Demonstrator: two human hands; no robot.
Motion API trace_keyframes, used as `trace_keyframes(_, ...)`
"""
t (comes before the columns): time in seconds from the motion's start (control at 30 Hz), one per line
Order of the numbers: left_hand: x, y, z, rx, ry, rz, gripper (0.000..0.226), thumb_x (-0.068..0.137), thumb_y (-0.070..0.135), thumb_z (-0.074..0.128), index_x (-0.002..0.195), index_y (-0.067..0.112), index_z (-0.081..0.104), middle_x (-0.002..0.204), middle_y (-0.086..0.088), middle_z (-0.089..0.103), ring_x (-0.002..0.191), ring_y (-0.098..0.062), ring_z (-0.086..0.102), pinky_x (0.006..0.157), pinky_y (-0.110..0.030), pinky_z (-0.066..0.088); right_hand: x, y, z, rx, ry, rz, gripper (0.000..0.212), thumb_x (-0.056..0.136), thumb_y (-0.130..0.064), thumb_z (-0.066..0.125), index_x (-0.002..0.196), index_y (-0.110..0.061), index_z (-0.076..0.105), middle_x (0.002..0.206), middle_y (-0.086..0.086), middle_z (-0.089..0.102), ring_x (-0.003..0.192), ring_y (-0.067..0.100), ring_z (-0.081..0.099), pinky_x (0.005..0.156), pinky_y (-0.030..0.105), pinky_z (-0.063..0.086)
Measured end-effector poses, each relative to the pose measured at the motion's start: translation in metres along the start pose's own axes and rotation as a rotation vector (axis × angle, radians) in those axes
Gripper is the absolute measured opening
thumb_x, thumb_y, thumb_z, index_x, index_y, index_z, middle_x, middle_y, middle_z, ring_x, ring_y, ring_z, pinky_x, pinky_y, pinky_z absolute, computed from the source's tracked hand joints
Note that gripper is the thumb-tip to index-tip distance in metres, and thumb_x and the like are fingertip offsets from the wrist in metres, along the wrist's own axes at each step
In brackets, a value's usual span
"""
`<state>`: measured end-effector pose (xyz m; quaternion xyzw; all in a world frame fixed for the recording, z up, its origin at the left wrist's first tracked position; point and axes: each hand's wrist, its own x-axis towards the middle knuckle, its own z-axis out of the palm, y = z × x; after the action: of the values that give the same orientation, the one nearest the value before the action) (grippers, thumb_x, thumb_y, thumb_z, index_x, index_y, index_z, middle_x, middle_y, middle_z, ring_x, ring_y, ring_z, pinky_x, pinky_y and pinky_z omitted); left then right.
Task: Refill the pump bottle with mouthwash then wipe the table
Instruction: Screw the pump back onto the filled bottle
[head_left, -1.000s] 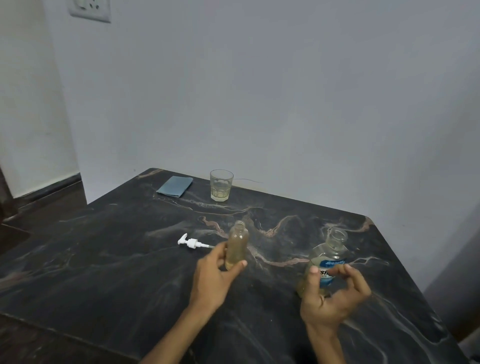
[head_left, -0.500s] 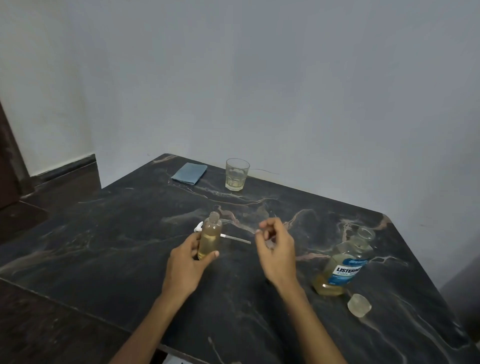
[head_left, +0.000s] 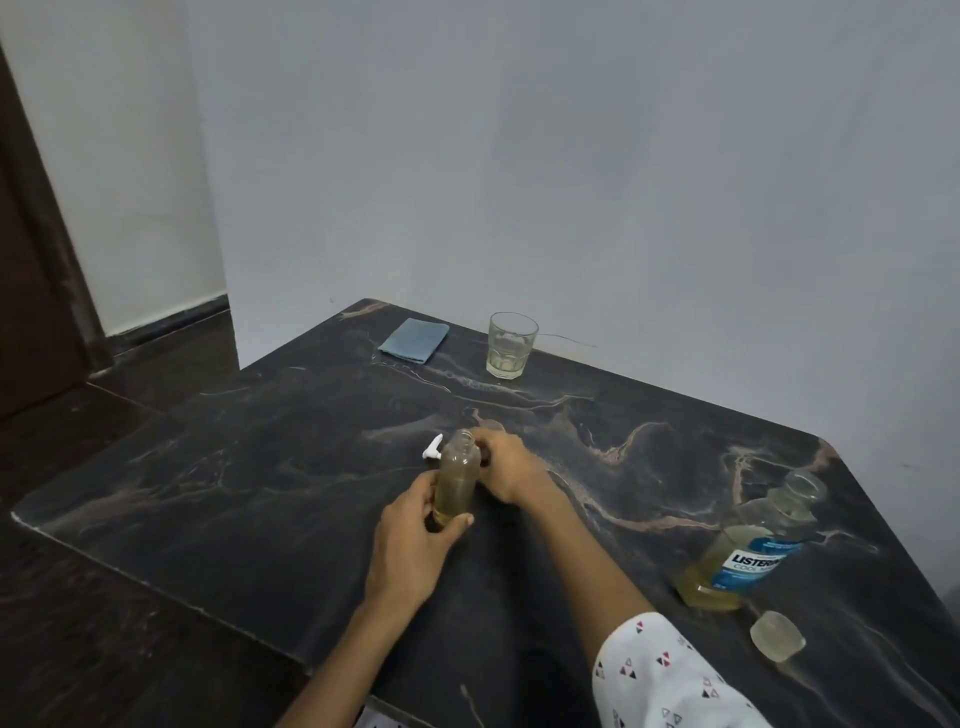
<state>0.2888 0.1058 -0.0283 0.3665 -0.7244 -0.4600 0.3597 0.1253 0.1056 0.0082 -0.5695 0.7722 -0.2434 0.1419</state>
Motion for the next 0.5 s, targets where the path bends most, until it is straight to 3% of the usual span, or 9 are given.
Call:
trace_keyframes(0.07,-0.001,0.0,0.0,0.061,-0.01,-0.012,0.044,0.072,0.014,0.079,0.11,0.024,0.058,0.099,0.009,0.068,0.094,-0.008,0.065,0.086,-0.037,0.054,0.003,-0.005,0.003,-0.059,-0.016,-0.021,0.015,0.087,-0.015,0.06,0.081,-0.029,0.059,0.094,0.003,0.065,0.094,0.019,0.058,0.087,0.037,0.048)
trace_keyframes(0.13,-0.003,0.0,0.0,0.127,-0.005,-0.015,0.046,0.074,0.019,0.077,0.113,0.024,0.055,0.106,0.006,0.066,0.1,-0.013,0.063,0.088,-0.041,0.052,0.004,-0.008,0.006,-0.103,-0.03,-0.036,0.026,0.089,-0.015,0.055,0.072,-0.034,0.049,0.095,0.005,0.068,0.097,0.022,0.059,0.089,0.039,0.047)
trace_keyframes(0.33,-0.009,0.005,0.0,0.262,0.017,-0.04,0.064,0.081,0.032,0.07,0.136,0.024,0.038,0.127,0.009,0.054,0.116,-0.012,0.056,0.092,-0.038,0.049,0.003,-0.004,0.004,-0.036,0.031,0.022,0.018,0.089,-0.011,0.054,0.091,-0.025,0.065,0.1,0.005,0.067,0.094,0.022,0.062,0.084,0.04,0.051)
trace_keyframes(0.43,-0.012,0.005,-0.003,0.301,0.01,-0.031,0.064,0.083,0.034,0.067,0.138,0.023,0.036,0.133,0.01,0.051,0.12,-0.01,0.053,0.094,-0.036,0.049,0.001,-0.003,-0.006,0.03,0.168,0.068,0.022,0.089,-0.008,0.059,0.108,-0.018,0.065,0.11,0.003,0.066,0.101,0.02,0.061,0.089,0.034,0.048)
trace_keyframes(0.5,-0.012,0.004,-0.004,0.31,0.009,-0.036,0.064,0.084,0.035,0.067,0.139,0.024,0.035,0.133,0.012,0.052,0.121,-0.008,0.051,0.094,-0.034,0.048,-0.004,-0.01,-0.021,0.193,0.312,0.047,0.026,0.09,-0.003,0.059,0.113,-0.014,0.063,0.109,0.004,0.066,0.097,0.015,0.063,0.084,0.025,0.049)
